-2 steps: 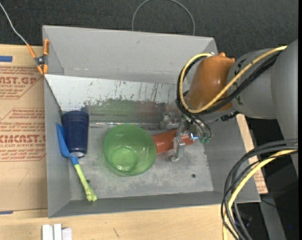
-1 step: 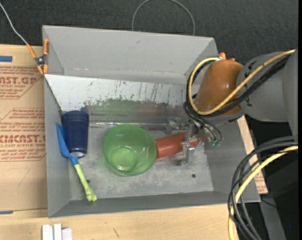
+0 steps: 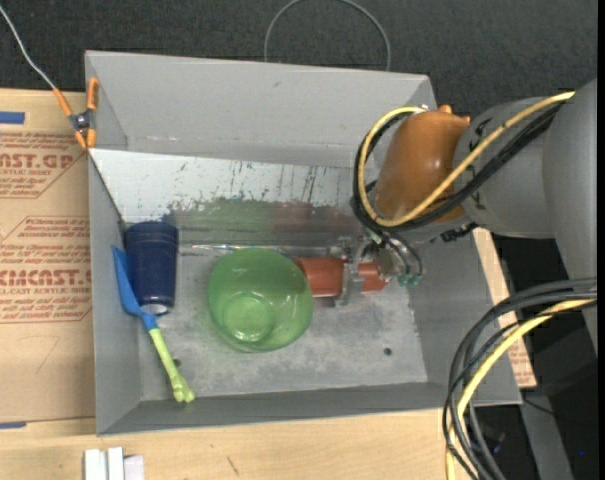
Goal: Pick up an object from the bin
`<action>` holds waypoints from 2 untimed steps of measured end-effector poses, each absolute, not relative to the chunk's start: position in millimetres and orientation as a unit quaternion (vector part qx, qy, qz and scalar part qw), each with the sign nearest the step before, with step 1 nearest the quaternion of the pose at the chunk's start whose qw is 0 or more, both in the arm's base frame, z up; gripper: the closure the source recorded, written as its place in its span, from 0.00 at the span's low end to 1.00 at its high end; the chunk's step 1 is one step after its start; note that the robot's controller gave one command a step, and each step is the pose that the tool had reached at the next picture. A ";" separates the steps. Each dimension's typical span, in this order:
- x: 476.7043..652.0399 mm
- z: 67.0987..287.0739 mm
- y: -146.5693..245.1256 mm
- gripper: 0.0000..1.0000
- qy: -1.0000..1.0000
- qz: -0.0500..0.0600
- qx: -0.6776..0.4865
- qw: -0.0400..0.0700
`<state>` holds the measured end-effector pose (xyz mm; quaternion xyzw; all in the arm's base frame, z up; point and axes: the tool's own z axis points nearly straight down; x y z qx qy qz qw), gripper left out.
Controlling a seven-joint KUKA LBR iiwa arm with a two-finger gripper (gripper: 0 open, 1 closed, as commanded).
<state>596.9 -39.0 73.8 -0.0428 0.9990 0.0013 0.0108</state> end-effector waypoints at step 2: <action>597.9 95.9 -38.5 1.00 0.999 0.001 -0.043 0.013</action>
Offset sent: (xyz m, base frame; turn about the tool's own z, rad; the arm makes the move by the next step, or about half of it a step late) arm 0.0001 0.0001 0.0215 0.0000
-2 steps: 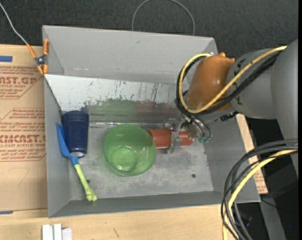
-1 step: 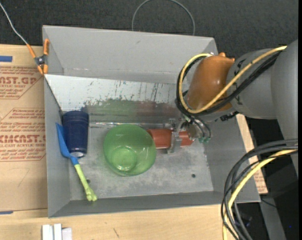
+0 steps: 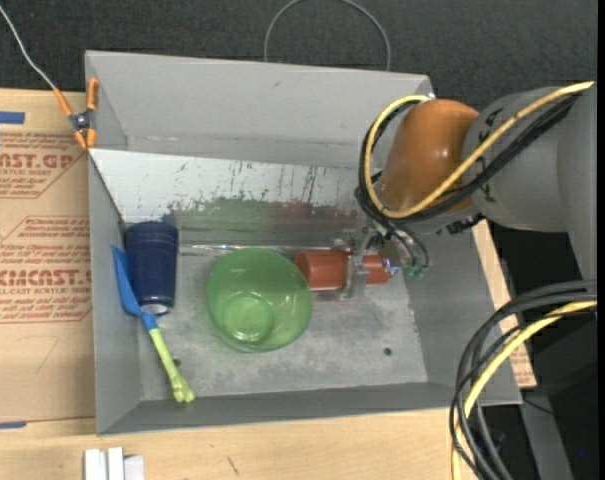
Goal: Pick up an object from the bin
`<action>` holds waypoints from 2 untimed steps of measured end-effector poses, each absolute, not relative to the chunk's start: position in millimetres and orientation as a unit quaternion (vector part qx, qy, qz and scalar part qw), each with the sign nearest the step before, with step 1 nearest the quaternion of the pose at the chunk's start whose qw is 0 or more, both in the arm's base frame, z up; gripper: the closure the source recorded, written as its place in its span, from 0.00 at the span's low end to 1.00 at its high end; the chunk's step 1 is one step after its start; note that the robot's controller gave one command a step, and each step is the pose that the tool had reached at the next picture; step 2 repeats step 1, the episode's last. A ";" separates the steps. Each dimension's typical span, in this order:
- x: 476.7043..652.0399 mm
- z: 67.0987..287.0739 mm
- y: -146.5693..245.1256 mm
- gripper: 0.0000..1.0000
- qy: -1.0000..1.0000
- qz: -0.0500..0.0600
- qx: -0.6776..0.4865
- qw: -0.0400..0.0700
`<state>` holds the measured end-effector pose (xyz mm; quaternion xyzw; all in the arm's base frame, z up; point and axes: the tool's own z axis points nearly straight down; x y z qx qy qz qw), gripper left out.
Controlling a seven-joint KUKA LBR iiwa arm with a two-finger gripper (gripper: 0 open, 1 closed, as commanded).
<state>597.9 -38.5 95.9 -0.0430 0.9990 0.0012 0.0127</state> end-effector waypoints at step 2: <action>597.9 135.0 -38.6 1.00 0.999 0.001 -0.043 0.013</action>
Offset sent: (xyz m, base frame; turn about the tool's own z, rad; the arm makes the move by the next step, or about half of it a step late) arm 0.0002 -0.0001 0.0539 0.0000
